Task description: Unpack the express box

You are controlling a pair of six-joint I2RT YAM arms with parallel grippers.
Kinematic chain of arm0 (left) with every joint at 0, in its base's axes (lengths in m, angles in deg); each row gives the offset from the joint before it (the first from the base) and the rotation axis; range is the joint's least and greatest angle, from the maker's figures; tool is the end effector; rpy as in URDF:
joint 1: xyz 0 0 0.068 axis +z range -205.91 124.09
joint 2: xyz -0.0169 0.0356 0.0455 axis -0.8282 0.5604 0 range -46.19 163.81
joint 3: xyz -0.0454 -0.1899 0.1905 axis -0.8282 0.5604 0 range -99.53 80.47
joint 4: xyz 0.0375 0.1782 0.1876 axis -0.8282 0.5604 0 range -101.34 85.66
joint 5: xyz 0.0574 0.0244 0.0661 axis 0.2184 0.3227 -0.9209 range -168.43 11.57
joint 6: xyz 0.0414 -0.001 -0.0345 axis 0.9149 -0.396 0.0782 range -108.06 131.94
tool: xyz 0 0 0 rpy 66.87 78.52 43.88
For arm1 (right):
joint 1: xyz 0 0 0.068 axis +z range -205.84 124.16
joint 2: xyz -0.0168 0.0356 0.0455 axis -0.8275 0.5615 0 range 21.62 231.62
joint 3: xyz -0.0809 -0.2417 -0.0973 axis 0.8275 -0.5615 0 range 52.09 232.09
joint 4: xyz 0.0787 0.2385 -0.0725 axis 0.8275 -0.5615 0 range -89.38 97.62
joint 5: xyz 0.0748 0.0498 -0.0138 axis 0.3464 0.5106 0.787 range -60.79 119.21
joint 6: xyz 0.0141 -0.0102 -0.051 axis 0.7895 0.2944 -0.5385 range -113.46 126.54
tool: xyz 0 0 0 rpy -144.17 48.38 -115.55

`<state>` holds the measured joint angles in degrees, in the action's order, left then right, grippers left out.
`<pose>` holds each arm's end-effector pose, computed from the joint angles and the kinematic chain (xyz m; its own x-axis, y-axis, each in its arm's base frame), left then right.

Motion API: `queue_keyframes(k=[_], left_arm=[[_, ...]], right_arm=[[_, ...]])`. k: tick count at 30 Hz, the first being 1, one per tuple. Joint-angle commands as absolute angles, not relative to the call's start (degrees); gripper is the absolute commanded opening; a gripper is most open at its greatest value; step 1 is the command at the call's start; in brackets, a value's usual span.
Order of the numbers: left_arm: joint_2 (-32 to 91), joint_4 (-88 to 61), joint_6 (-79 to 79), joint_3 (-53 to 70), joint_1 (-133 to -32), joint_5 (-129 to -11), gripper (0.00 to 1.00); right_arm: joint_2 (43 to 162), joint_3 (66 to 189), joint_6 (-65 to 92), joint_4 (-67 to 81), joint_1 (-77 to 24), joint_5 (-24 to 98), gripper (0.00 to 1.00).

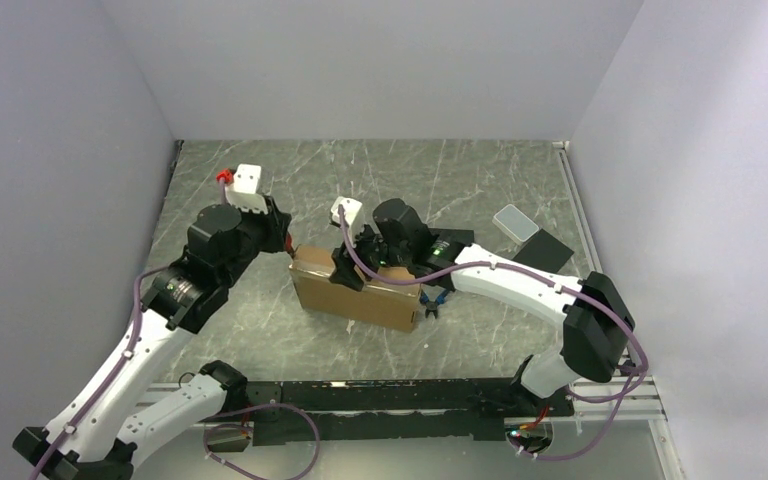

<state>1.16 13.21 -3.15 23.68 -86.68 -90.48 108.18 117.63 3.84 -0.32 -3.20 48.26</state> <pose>0.1568 -0.0846 0.3787 -0.3015 -0.1168 -0.9463 0.2574 0.9456 -0.1987 0.2023 0.2840 0.2931 -0.2500 -0.4009 -0.8814 -0.9374 0.3281 0.1167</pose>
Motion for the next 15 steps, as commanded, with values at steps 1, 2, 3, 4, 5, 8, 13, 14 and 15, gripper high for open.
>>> queue_keyframes(k=[1,2,3,4,5,8,13,14,15], left_arm=[[-0.59,15.32,-6.90,25.13,-86.85,-88.84,0.00],[-0.72,14.82,-6.95,25.59,-86.79,-88.50,0.00],[-0.82,14.56,-7.06,25.93,-86.84,-88.17,0.00],[-0.92,14.47,-7.04,26.24,-86.83,-88.00,0.00],[-1.05,14.60,-7.15,26.44,-86.85,-88.02,0.00],[-1.84,15.80,-6.81,26.75,-86.80,-88.39,0.00],[-3.68,18.31,-6.40,27.57,-86.80,-88.55,0.00],[-4.22,18.70,-6.32,27.87,-86.84,-88.62,0.00],[-4.74,18.98,-6.32,28.17,-86.83,-88.58,0.00]], right_arm=[[108.92,115.33,8.53,-0.02,-1.69,43.10,0.60],[108.98,115.29,8.54,0.18,-1.44,42.57,0.61],[109.03,115.35,8.61,0.34,-1.30,41.75,0.62],[109.10,115.37,8.82,0.38,-1.20,41.02,0.62],[109.09,115.25,9.00,0.52,-1.18,40.36,0.62],[108.90,114.49,9.30,1.26,-1.18,38.30,0.62],[109.27,113.84,10.18,2.42,-1.18,37.39,0.61],[109.34,113.80,10.42,2.55,-1.18,37.30,0.61],[109.41,113.80,10.55,2.57,-1.18,37.38,0.61]])
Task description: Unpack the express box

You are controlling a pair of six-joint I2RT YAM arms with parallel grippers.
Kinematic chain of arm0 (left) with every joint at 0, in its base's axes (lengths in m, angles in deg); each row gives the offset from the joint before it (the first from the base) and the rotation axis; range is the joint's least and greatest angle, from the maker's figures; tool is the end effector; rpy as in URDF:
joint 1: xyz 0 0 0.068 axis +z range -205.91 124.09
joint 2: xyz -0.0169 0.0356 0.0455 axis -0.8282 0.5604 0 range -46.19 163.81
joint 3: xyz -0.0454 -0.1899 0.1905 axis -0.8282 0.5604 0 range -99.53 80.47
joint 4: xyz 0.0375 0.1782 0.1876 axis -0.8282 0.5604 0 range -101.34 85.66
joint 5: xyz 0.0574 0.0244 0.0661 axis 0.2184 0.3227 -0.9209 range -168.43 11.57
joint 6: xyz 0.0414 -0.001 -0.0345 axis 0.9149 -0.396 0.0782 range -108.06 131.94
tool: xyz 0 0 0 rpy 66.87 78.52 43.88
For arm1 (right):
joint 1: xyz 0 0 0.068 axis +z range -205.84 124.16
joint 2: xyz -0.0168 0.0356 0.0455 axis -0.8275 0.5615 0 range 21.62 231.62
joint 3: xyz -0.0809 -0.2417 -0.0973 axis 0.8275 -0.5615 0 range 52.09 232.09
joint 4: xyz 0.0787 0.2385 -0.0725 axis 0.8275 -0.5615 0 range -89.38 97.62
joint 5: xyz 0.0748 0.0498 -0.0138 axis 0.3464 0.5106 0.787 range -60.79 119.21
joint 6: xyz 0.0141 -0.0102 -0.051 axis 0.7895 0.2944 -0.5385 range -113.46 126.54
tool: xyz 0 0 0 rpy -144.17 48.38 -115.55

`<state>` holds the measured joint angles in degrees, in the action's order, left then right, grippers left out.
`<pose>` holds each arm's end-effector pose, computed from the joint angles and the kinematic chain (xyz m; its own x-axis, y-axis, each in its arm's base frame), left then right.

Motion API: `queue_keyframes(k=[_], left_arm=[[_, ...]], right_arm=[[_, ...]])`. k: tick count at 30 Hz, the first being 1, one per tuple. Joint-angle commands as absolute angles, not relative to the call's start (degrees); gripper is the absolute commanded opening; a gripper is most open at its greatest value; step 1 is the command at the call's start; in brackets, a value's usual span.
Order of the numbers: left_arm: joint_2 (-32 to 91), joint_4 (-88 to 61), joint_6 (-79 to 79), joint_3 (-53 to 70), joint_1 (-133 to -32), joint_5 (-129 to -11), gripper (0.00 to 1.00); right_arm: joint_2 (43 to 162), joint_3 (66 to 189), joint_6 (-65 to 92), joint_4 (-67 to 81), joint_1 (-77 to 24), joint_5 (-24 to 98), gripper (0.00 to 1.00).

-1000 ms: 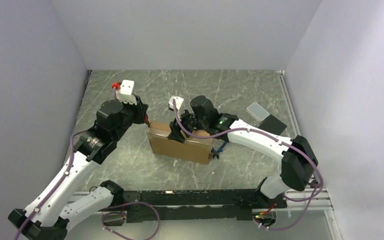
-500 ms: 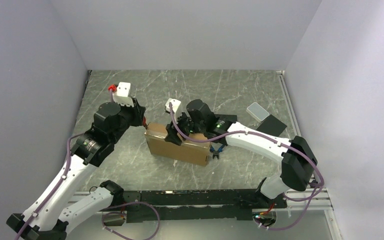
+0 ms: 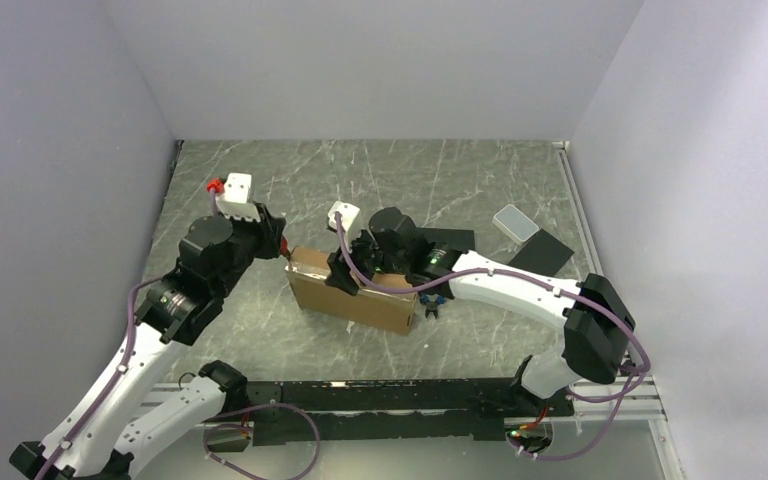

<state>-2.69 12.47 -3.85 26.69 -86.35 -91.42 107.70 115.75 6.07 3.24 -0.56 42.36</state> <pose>0.1459 -0.0764 0.3726 -0.2772 -0.1446 -0.9499 0.2387 0.9472 -0.2139 0.1917 0.2908 0.2899 -0.2493 -0.3739 -0.8933 -0.9181 0.3847 0.0952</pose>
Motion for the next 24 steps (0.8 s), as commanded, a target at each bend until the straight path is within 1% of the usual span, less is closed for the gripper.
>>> queue_keyframes(k=[1,6,12,24], left_arm=[[-5.31,19.03,-6.08,28.55,-86.85,-87.98,0.00],[-8.00,16.18,-3.81,31.17,-86.85,-84.36,0.00],[-7.23,18.28,-4.31,31.76,-86.84,-85.47,0.00],[-14.19,16.43,-4.60,38.75,-86.84,-85.40,0.00]], right_arm=[[109.43,113.65,10.64,2.84,-1.18,37.39,0.61],[109.42,113.56,10.79,3.50,-1.18,38.20,0.60],[109.65,113.38,11.35,4.06,-1.18,37.76,0.60],[110.15,112.74,15.14,6.87,-1.24,35.79,0.59]])
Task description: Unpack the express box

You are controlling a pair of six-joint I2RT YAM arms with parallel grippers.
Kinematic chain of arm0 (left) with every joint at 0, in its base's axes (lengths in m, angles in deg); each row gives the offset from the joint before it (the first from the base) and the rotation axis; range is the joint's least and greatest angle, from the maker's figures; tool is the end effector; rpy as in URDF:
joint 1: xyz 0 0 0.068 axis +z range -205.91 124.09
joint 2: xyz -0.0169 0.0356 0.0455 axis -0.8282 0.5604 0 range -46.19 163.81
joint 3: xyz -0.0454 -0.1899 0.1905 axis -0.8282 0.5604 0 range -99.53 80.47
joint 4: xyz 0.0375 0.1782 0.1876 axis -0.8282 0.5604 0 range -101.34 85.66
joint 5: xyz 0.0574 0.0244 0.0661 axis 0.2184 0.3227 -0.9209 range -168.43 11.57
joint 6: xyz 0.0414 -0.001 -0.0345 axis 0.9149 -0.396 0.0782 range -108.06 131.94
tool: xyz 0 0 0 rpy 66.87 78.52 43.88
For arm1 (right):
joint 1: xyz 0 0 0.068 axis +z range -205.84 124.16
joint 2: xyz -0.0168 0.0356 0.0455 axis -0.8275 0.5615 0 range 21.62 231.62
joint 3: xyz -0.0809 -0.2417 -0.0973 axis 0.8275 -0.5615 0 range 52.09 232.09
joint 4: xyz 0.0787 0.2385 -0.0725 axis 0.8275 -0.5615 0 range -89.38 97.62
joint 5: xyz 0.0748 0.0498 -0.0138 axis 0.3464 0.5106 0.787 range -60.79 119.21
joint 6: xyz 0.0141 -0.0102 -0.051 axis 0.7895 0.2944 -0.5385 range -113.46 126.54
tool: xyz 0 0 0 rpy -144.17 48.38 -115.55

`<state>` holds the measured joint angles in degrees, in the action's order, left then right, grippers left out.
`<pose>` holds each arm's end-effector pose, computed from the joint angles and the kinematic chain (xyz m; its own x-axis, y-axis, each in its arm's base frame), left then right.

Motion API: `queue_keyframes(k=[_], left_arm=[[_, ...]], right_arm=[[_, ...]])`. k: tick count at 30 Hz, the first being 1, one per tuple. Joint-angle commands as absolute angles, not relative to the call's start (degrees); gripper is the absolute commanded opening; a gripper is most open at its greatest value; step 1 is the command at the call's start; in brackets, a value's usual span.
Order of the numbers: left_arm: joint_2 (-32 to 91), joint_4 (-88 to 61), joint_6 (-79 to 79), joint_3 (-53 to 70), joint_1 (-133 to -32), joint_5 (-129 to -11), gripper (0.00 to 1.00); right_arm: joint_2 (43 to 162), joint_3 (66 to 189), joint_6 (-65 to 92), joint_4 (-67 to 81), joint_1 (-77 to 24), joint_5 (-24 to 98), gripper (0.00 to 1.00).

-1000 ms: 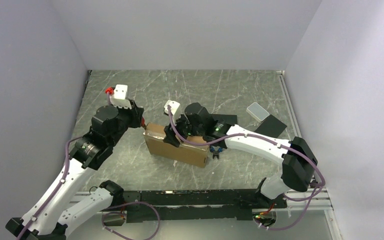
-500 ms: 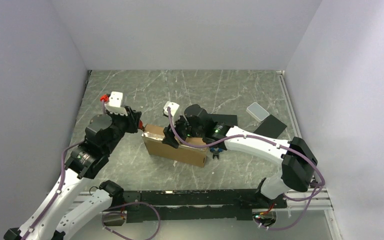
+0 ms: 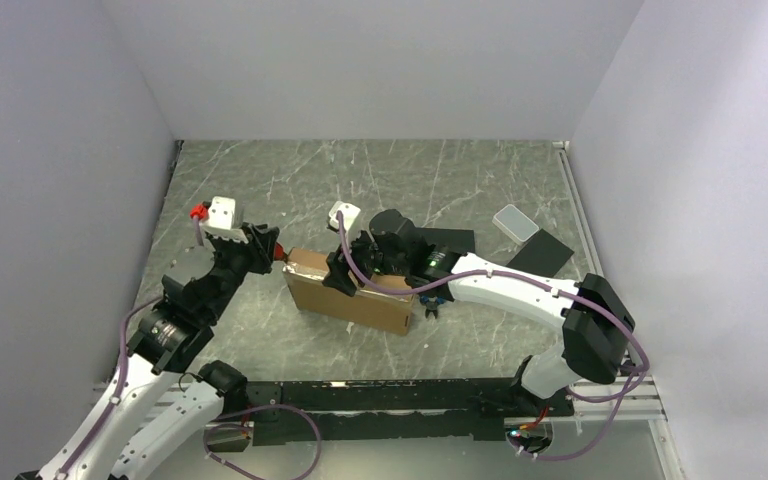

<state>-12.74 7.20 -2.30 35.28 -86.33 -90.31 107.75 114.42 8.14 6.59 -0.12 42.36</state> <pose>0.1206 -0.0622 0.3547 -0.1776 -0.1749 -0.9684 0.2841 0.9331 -0.2206 0.1900 0.2930 0.2873 -0.2622 -0.3364 -0.9045 -0.9139 0.3874 0.1208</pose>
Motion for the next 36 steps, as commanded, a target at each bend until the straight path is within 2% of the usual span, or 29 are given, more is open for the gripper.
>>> queue_keyframes(k=[1,15,24,29,36], left_arm=[[-14.61,16.35,-4.98,39.11,-86.85,-85.71,0.00],[-18.41,17.04,-8.60,42.46,-86.78,-86.80,0.00],[-13.93,12.84,-6.90,40.19,-86.85,-86.99,0.00],[-9.99,13.16,-8.04,35.24,-86.80,-91.36,0.00],[-3.34,11.00,-5.62,24.36,-86.77,-89.69,0.00]], right_arm=[[110.14,112.67,15.35,6.92,-1.21,35.76,0.59],[110.57,112.71,15.82,7.36,-1.30,35.45,0.59],[110.62,112.98,14.53,7.37,-1.18,37.15,0.59],[110.64,113.00,12.85,7.12,-0.47,38.17,0.59],[110.75,113.08,10.64,6.31,1.52,37.83,0.59]])
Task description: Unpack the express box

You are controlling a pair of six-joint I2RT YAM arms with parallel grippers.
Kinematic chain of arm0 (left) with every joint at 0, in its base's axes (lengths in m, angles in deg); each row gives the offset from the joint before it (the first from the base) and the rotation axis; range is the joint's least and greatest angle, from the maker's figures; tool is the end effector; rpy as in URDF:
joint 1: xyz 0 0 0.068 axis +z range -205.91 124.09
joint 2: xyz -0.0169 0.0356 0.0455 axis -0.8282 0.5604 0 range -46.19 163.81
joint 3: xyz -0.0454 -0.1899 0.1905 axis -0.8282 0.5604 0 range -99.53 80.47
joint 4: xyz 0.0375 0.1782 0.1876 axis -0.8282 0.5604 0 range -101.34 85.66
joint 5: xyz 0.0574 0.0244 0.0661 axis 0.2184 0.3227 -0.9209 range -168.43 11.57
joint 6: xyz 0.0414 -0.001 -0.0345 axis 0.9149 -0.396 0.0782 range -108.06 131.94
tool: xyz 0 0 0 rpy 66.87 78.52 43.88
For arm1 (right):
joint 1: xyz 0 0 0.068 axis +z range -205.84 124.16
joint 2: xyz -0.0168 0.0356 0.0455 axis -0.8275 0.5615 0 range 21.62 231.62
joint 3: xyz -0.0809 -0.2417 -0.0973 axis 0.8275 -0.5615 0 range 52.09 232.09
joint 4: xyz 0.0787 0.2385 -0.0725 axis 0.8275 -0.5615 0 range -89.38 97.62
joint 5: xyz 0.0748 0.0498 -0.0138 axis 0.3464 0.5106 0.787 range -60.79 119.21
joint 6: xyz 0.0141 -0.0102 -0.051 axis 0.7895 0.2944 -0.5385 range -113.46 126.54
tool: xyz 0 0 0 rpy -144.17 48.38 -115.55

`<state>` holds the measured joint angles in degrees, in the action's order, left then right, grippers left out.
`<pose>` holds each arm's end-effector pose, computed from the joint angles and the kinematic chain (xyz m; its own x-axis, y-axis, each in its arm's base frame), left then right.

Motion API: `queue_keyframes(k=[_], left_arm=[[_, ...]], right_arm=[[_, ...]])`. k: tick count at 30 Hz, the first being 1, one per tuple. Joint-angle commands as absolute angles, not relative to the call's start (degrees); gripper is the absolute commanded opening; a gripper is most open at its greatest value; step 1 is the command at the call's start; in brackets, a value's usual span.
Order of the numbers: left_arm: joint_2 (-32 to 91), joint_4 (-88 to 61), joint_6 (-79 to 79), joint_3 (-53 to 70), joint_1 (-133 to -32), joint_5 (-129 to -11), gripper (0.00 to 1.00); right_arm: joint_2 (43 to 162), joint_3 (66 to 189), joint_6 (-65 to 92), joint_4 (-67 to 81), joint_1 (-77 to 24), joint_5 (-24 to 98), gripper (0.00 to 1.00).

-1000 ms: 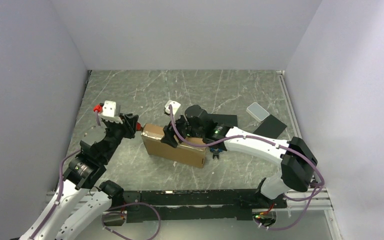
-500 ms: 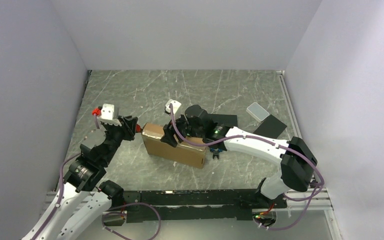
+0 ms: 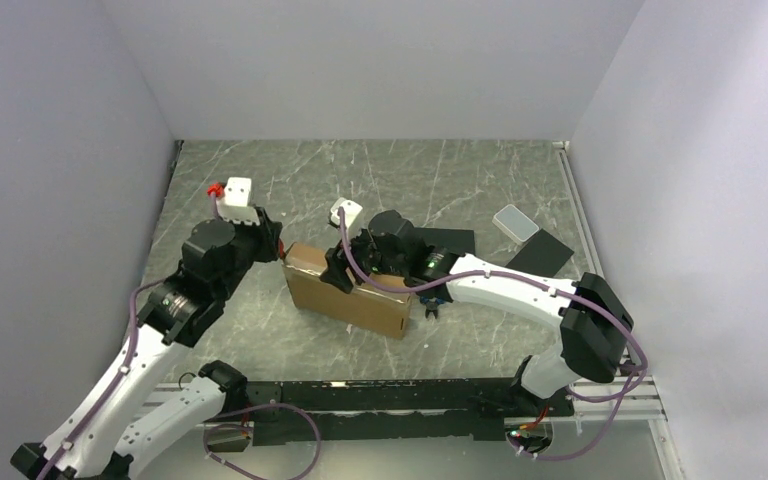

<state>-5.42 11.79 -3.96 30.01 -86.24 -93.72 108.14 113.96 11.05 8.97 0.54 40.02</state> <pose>0.1401 -0.0710 0.3611 -0.2658 -0.1506 -0.9522 0.2005 0.9575 -0.2074 0.1892 0.2965 0.2863 -0.2902 -0.2970 -0.9097 -0.8933 0.4251 0.1462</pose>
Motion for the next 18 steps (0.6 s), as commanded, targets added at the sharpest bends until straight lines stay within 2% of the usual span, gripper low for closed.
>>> queue_keyframes(k=[1,13,18], left_arm=[[-2.56,10.42,-5.10,22.93,-86.81,-89.15,0.00],[4.20,10.90,-0.20,5.02,-86.83,-83.83,0.00],[3.73,16.22,2.73,-2.39,-86.86,-87.92,0.00]], right_arm=[[110.81,113.01,10.64,6.31,1.57,37.83,0.59],[110.81,113.93,11.46,5.78,2.41,36.85,0.59],[110.50,114.56,15.87,6.24,2.34,35.02,0.59]])
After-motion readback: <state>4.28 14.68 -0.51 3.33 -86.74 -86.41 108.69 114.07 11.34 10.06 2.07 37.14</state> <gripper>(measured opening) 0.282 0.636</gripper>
